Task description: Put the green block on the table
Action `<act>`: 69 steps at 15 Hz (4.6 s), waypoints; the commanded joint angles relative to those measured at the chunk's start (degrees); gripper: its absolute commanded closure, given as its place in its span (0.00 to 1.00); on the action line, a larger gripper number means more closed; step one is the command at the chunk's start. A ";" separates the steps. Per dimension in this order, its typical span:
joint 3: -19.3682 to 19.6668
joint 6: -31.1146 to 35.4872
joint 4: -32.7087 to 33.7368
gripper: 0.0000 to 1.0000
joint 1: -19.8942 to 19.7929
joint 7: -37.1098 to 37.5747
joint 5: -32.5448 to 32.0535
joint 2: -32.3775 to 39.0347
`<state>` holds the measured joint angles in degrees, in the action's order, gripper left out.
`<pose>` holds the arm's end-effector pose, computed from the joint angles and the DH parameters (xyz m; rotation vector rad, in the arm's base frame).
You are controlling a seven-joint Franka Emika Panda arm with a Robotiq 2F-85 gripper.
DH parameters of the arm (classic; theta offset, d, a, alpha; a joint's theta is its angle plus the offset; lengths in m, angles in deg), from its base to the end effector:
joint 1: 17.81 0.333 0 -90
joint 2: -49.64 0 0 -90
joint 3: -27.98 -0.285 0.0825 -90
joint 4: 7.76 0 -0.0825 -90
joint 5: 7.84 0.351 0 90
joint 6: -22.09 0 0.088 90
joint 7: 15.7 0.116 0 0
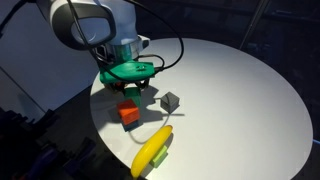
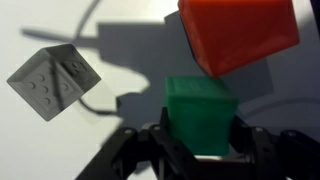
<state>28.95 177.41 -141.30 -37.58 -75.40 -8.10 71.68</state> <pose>0.4592 -0.1742 0.1644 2.9557 1.0544 -0.0137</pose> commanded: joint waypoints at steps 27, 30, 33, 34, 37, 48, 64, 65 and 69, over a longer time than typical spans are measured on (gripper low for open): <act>0.74 -1.29 -4.85 0.00 -0.11 -1.51 3.49 -6.40; 2.78 -2.90 -4.87 0.00 2.45 8.03 2.63 -8.43; 5.26 -4.37 -5.02 0.00 5.47 20.56 0.65 -9.78; 6.01 -5.08 -5.07 0.00 6.40 24.69 -0.29 -10.11; 7.07 -7.80 -5.08 0.00 7.96 35.27 -2.60 -11.03; 5.36 -15.01 -8.80 0.00 11.04 45.76 -1.23 -21.40; 0.53 -23.73 -10.73 0.00 17.04 59.51 -2.79 -34.77; 0.28 -25.17 -10.68 0.00 17.18 59.84 -2.56 -35.84; -0.23 -30.37 -10.26 0.00 17.73 60.04 -0.96 -39.44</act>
<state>28.94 150.45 -150.70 -20.48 -16.88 -9.58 36.21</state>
